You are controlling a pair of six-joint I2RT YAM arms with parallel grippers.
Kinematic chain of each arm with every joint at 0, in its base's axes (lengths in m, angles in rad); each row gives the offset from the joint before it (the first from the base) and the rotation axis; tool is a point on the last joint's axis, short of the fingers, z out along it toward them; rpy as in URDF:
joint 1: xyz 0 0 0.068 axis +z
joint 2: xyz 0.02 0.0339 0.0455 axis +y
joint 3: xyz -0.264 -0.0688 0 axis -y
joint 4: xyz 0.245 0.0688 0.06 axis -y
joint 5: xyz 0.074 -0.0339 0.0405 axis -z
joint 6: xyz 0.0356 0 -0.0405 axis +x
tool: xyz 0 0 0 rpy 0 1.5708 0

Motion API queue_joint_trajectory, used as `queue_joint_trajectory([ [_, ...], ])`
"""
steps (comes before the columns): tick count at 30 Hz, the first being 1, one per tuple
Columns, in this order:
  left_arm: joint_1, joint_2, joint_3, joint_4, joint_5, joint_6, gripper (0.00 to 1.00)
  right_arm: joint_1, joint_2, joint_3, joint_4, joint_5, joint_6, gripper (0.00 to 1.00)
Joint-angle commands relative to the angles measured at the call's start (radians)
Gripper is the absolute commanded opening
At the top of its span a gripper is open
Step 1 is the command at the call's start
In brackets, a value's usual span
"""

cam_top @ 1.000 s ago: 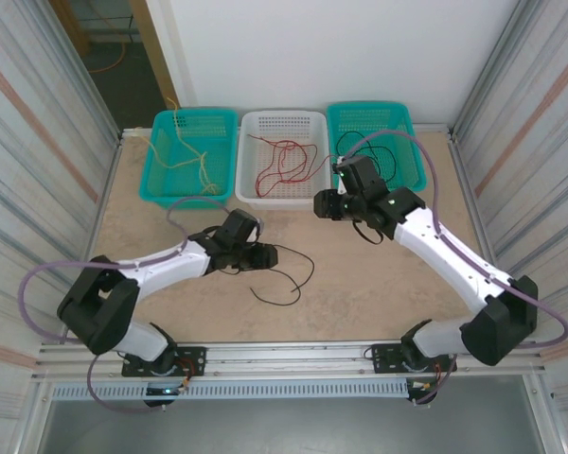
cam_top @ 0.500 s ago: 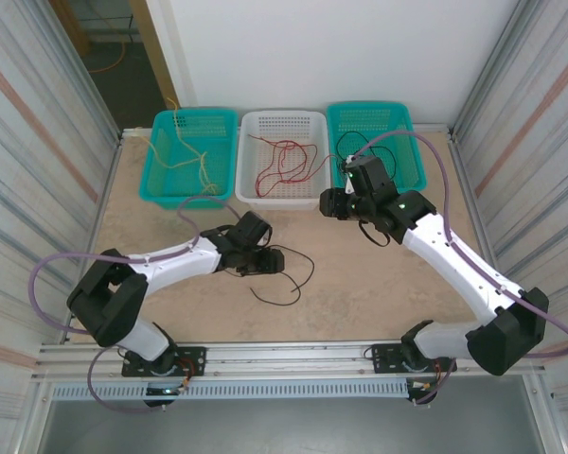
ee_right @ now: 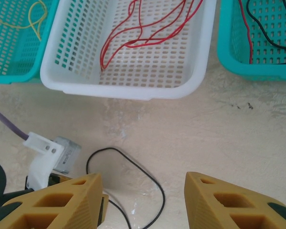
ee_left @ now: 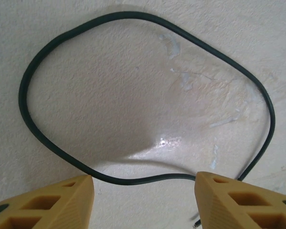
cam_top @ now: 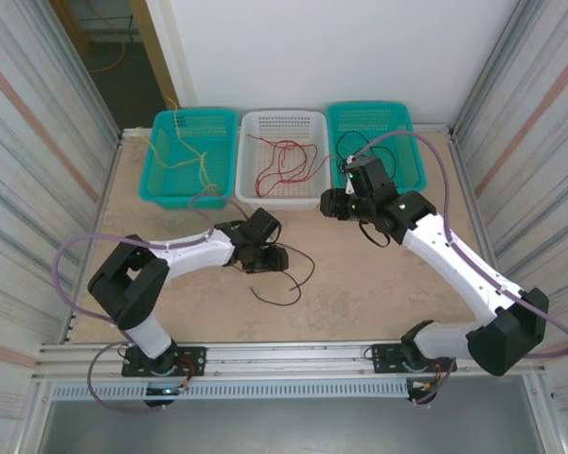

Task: Untangle the cables

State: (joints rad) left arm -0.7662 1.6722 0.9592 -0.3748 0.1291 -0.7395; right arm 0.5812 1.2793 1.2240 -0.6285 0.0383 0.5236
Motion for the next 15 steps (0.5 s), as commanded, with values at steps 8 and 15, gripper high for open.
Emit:
queue_joint_trajectory([
  [8,-0.01,0.052,0.096,-0.174,-0.124,0.022,0.5,-0.004,-0.04,-0.017,0.007,0.024,0.024,0.48],
  [15,-0.013,0.084,0.122,-0.183,-0.128,0.033,0.5,-0.005,-0.046,-0.016,0.005,0.028,0.021,0.48],
])
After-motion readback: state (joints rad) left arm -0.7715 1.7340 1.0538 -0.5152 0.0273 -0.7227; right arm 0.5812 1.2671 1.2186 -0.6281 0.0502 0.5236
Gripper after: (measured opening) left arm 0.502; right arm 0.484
